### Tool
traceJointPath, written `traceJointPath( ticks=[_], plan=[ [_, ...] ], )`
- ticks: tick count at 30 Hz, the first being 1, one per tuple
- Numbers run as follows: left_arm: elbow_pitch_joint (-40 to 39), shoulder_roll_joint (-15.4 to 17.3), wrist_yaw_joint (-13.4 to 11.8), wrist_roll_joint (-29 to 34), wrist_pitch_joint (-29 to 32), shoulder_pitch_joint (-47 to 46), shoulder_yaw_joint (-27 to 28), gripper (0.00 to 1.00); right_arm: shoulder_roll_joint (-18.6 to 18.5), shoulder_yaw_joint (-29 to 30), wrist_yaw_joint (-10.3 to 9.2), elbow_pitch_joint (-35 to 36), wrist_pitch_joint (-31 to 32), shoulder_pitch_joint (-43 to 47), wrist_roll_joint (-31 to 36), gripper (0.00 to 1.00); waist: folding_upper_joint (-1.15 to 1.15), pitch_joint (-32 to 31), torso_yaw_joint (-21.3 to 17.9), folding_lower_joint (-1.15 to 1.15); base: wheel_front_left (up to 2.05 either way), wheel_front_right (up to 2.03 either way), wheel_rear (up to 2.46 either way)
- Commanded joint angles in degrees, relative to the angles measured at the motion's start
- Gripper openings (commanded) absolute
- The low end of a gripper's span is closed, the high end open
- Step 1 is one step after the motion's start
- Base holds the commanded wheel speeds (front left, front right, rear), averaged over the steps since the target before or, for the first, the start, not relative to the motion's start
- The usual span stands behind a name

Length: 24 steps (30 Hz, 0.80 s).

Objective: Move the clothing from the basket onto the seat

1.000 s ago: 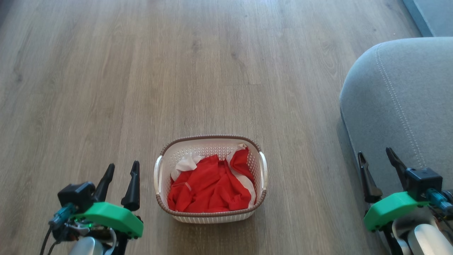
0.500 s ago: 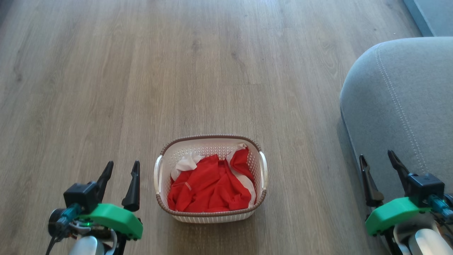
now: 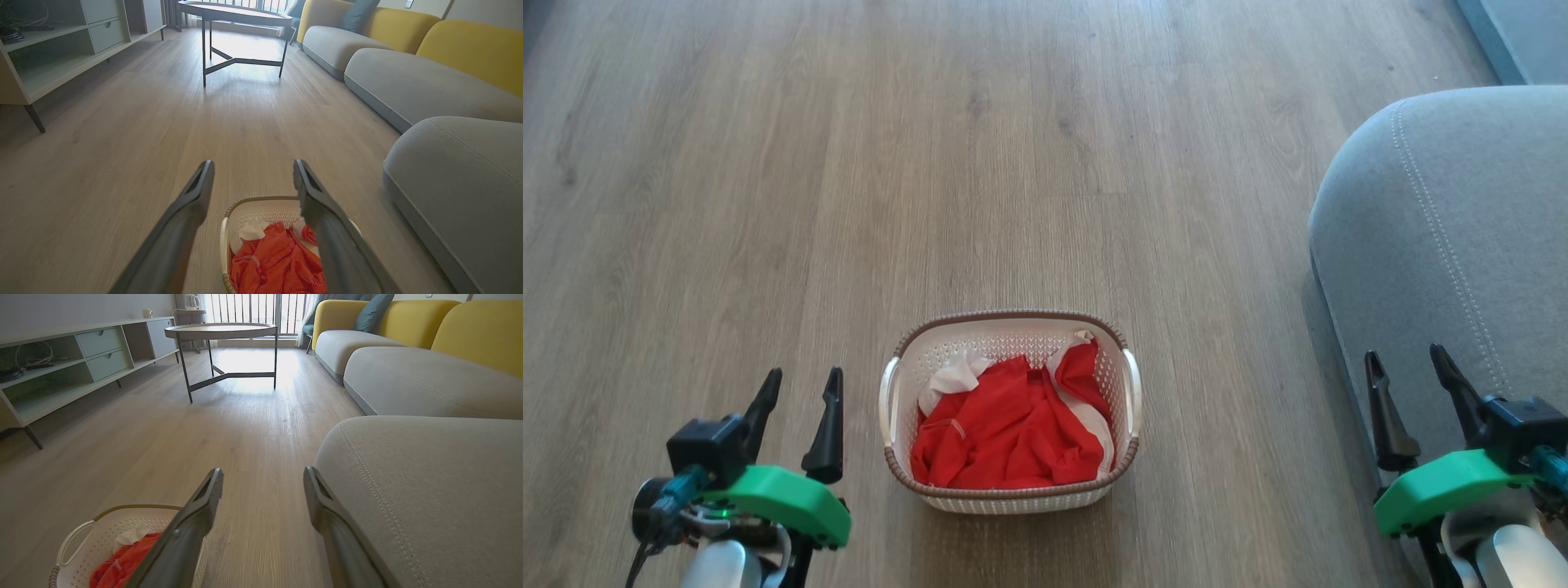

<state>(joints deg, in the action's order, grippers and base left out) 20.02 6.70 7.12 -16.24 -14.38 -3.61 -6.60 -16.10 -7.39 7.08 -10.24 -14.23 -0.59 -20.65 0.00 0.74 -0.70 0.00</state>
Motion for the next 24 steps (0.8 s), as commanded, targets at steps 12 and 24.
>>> traceJointPath(
  ticks=[12, 24],
  plan=[
    [-1.2, 1.0, 0.4, -1.0, -0.6, -2.9, 2.5, 1.00, -0.7, -0.6, 0.41, 2.0, -0.8, 0.1, -1.5, 1.00, 0.00, 0.0, 0.2, 0.00, 0.00, 0.00, 0.00],
    [-1.4, 1.2, 0.4, -0.9, -0.6, -2.8, 2.4, 1.00, -0.5, -0.9, 0.41, 2.2, -0.8, -0.2, -1.6, 1.00, 0.00, 0.4, 0.0, 0.00, 0.00, 0.00, 0.00]
  ],
)
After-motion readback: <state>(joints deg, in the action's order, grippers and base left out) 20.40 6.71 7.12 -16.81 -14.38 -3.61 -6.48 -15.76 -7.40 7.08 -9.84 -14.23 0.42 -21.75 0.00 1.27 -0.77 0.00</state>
